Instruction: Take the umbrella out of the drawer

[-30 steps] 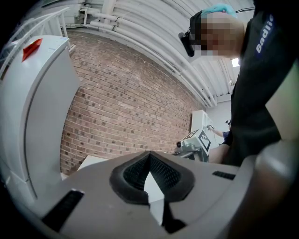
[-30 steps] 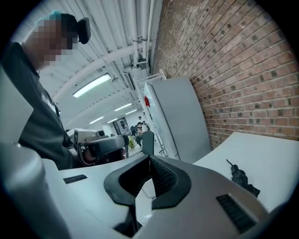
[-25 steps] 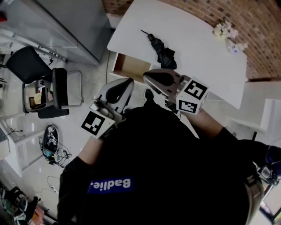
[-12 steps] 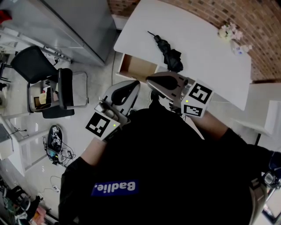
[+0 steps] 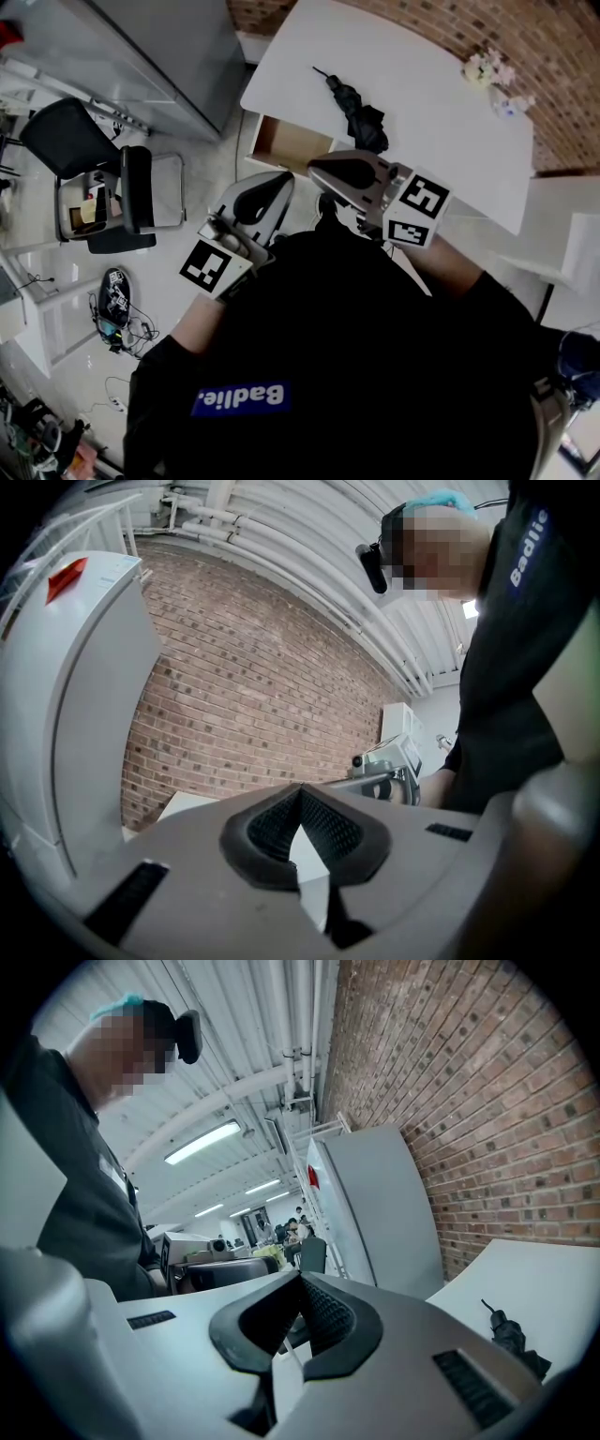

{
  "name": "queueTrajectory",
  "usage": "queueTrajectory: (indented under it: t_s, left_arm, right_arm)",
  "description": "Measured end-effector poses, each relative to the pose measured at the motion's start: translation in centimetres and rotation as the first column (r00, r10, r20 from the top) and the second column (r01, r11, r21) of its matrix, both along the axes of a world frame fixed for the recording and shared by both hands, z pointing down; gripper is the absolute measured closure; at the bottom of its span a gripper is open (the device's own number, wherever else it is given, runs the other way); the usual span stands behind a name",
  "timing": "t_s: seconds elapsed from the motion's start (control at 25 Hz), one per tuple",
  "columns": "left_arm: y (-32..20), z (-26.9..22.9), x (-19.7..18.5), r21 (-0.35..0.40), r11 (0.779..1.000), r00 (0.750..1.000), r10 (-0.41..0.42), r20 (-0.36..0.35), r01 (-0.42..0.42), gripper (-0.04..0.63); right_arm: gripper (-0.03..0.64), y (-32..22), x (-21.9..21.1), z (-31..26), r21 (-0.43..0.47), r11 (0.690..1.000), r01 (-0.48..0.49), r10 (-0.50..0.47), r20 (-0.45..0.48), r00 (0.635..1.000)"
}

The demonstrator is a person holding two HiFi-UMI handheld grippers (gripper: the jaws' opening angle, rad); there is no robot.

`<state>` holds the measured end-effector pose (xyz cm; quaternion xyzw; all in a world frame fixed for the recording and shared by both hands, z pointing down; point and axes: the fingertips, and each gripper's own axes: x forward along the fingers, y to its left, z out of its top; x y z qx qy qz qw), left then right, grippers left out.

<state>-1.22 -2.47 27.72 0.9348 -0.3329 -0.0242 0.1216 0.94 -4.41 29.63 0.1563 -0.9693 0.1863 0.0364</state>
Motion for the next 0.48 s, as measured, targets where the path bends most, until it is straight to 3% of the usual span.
queueTrajectory:
  t_s: [0.48]
  left_arm:
    - [-0.27, 0.21, -0.13, -0.001, 1.000, 1.000, -0.006, -0.005, 0.006, 0.595]
  right_arm:
    - [0.588, -0.30, -0.15, 0.31, -0.008, 1.000, 0.000, 0.000, 0.001, 1.000]
